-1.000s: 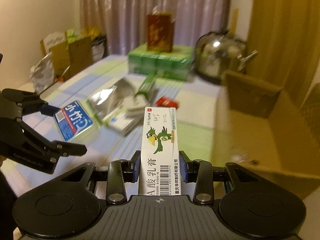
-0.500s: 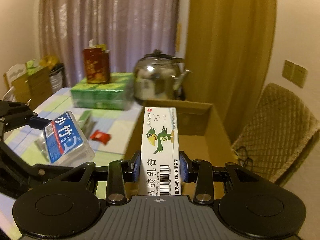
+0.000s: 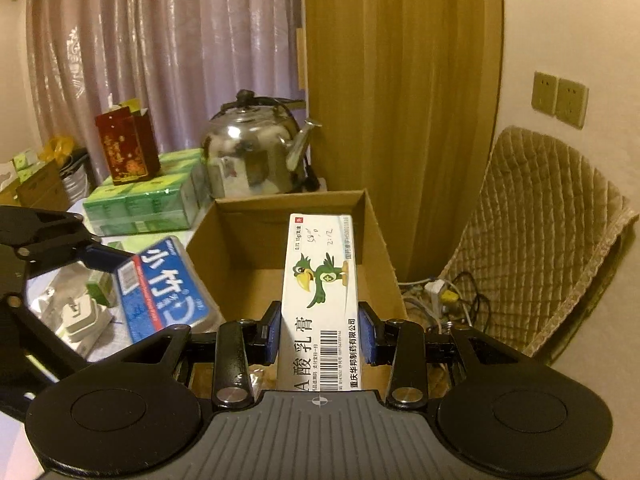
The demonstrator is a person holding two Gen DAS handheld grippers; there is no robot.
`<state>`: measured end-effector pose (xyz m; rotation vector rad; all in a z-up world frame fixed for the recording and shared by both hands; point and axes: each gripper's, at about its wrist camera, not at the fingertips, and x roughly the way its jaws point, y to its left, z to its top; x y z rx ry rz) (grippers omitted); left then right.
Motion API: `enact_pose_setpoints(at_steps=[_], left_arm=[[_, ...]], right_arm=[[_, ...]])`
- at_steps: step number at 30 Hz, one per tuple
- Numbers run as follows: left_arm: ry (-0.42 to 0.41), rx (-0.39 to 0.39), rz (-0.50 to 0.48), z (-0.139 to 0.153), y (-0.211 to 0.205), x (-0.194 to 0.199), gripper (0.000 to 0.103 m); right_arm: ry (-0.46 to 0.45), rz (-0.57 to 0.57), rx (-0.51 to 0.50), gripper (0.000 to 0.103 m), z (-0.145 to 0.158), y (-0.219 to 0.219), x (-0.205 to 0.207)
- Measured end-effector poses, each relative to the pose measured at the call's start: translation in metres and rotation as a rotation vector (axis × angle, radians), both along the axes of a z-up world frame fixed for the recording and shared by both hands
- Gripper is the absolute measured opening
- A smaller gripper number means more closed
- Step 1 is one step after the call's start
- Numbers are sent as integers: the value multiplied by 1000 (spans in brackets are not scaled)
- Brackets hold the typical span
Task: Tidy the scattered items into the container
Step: 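Lift and carry the medicine box and floss box over the cardboard box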
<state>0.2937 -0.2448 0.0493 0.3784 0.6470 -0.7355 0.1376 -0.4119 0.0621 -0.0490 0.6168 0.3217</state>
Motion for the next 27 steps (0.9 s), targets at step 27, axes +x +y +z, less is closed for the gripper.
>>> enact_pose_setpoints(at_steps=[27], left_arm=[[102, 135, -86, -61, -29, 36, 83]], right_arm=[[38, 8, -33, 36, -39, 0, 24]])
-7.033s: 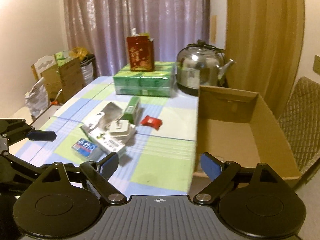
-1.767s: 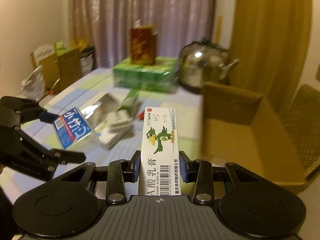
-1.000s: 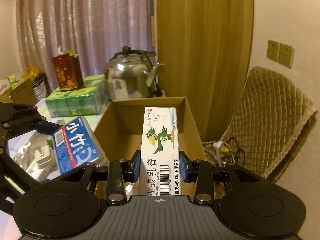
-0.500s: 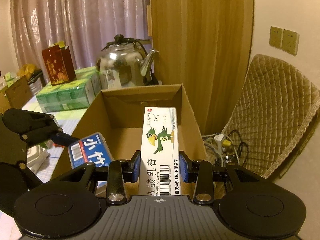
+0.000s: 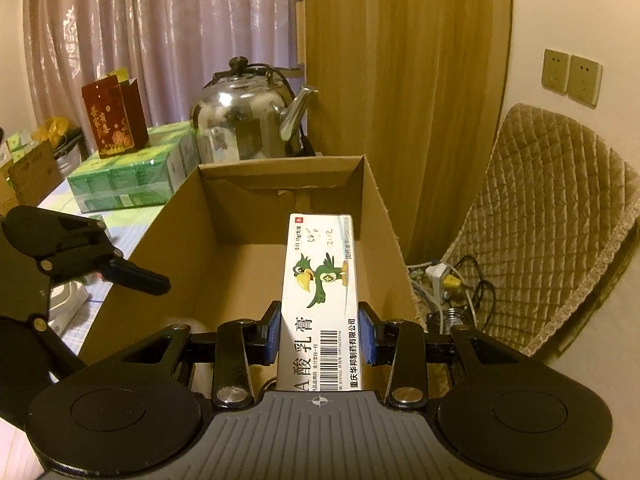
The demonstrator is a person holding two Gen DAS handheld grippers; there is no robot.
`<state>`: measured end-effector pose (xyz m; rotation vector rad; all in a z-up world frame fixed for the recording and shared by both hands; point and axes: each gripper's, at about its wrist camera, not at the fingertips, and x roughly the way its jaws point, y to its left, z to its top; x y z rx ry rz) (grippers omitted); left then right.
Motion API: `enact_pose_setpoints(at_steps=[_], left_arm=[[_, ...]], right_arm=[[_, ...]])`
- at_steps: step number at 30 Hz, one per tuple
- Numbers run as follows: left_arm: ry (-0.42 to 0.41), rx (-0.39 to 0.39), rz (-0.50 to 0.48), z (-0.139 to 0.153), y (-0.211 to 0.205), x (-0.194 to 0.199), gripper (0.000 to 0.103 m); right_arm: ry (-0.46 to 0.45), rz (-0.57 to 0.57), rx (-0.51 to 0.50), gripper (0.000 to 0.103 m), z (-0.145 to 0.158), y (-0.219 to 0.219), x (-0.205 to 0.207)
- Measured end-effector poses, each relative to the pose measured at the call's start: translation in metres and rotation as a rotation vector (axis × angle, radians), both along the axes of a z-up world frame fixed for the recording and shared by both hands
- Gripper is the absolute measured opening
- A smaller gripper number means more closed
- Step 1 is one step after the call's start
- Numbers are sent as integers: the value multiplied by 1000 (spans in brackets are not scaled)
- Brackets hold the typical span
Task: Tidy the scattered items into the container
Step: 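Lift and carry the medicine box and floss box over the cardboard box, then open both tools to drop the two boxes into the cardboard box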
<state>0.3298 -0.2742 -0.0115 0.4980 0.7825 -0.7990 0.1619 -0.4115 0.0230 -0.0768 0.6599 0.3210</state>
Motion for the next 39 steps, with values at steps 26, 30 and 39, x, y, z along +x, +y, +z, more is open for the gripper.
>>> enact_pose_setpoints(at_steps=[26, 30, 39], left_arm=[[-33, -121, 98, 45, 53, -29, 83], [-32, -130, 108, 44, 61, -31, 83], [-27, -159, 151, 46, 76, -39, 83]], right_arm=[[175, 36, -31, 36, -27, 37, 24], [185, 45, -33, 36, -31, 40, 24], [146, 41, 1, 76, -18, 37, 10]])
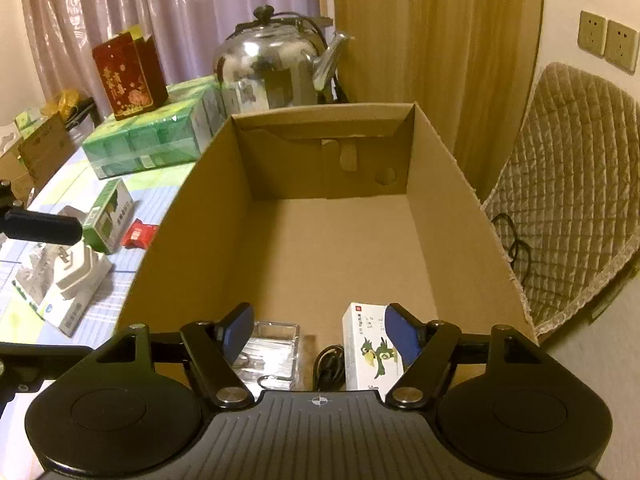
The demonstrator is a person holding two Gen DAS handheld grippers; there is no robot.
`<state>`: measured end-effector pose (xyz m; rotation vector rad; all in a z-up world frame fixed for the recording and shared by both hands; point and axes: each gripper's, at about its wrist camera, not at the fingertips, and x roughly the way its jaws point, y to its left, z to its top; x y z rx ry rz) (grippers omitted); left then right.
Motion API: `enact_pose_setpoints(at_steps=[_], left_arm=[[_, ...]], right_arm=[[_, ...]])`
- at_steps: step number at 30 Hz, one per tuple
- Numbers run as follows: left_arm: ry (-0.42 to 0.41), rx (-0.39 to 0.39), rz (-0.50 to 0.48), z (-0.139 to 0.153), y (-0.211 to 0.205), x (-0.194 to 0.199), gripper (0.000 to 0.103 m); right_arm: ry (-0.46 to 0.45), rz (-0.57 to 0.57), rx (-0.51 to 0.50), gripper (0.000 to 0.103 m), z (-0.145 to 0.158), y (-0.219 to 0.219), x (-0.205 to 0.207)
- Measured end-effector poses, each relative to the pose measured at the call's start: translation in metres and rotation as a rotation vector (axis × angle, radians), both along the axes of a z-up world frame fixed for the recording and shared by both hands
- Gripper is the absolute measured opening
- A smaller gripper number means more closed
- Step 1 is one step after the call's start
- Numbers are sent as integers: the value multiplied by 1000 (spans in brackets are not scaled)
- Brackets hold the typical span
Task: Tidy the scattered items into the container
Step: 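Open both tools to drop the two boxes into the cardboard box, then move both tools back toward the remaining items on the table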
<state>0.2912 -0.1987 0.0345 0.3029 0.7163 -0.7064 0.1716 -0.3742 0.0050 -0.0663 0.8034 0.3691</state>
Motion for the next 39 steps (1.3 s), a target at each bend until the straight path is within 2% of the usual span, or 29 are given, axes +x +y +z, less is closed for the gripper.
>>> enact_pose_setpoints(at_steps=[2, 4, 5, 13, 20, 25, 34, 39], left_arm=[[2, -8, 11, 1, 4, -3, 83], [-1, -17, 21, 2, 10, -8, 84], [-1, -23, 30, 3, 13, -11, 85], [-7, -60, 121, 13, 54, -38, 92], [-7, -86, 274, 17, 106, -73, 98], [-3, -60, 386, 8, 149, -108, 102], [55, -94, 614, -17, 237, -159, 102], [68, -94, 675, -26, 264, -176, 102]], right_arm=[[-13, -6, 11, 85, 5, -1, -5], [-33, -10, 15, 99, 10, 0, -12], [-47, -13, 11, 101, 12, 1, -15], [-81, 1, 28, 101, 32, 11, -43], [-121, 49, 83, 101, 55, 34, -81], [-156, 135, 124, 101, 67, 63, -113], [-145, 271, 146, 101, 63, 124, -146], [-125, 320, 122, 101, 54, 152, -150]])
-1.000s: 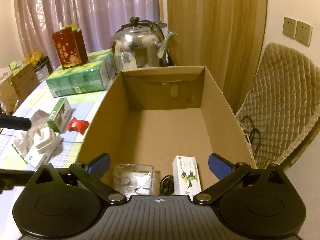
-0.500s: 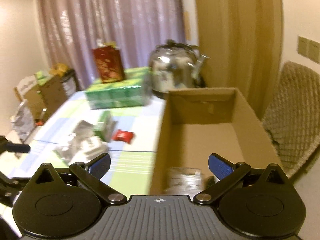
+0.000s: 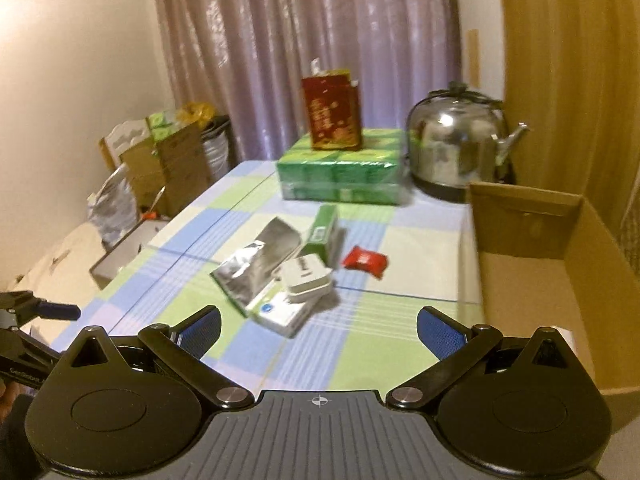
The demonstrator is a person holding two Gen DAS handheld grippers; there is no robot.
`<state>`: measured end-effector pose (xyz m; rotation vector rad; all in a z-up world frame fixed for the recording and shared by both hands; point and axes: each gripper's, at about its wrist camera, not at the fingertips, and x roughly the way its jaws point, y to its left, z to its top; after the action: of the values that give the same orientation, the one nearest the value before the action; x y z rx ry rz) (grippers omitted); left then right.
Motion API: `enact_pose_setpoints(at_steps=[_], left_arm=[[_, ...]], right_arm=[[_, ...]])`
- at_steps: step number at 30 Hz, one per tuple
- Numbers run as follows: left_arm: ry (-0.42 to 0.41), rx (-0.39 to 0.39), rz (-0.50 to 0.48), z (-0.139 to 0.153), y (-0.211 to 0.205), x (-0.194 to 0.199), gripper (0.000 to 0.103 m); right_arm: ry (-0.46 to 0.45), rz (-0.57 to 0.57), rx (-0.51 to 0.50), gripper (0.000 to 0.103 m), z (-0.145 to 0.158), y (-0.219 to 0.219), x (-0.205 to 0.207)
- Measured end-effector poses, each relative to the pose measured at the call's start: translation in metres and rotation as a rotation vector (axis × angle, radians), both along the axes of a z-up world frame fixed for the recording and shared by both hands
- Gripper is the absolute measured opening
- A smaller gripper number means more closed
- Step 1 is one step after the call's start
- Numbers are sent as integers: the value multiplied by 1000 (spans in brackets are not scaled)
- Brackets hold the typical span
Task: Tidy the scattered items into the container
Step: 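Move both tools back toward the remaining items on the table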
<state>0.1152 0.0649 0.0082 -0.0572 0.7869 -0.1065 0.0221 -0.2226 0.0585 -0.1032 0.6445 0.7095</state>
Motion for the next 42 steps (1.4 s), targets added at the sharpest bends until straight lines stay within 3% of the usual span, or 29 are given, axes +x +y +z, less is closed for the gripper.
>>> enact_pose_setpoints(at_steps=[14, 17, 19, 23, 25, 42], left_arm=[[11, -23, 7, -17, 29, 19, 102], [12, -15, -13, -22, 31, 33, 102], [12, -13, -22, -25, 32, 43, 102], [13, -16, -46, -32, 33, 66, 102], [14, -14, -61, -34, 32, 78, 102], [14, 31, -231, -68, 19, 173, 102]], right_arm=[[-3, 21, -78, 101, -28, 49, 30], [-1, 30, -91, 98, -35, 61, 43], [5, 41, -103, 89, -42, 70, 53], [10, 56, -121, 85, -55, 85, 71], [12, 64, -130, 78, -62, 93, 80], [60, 119, -181, 78, -117, 132, 140]])
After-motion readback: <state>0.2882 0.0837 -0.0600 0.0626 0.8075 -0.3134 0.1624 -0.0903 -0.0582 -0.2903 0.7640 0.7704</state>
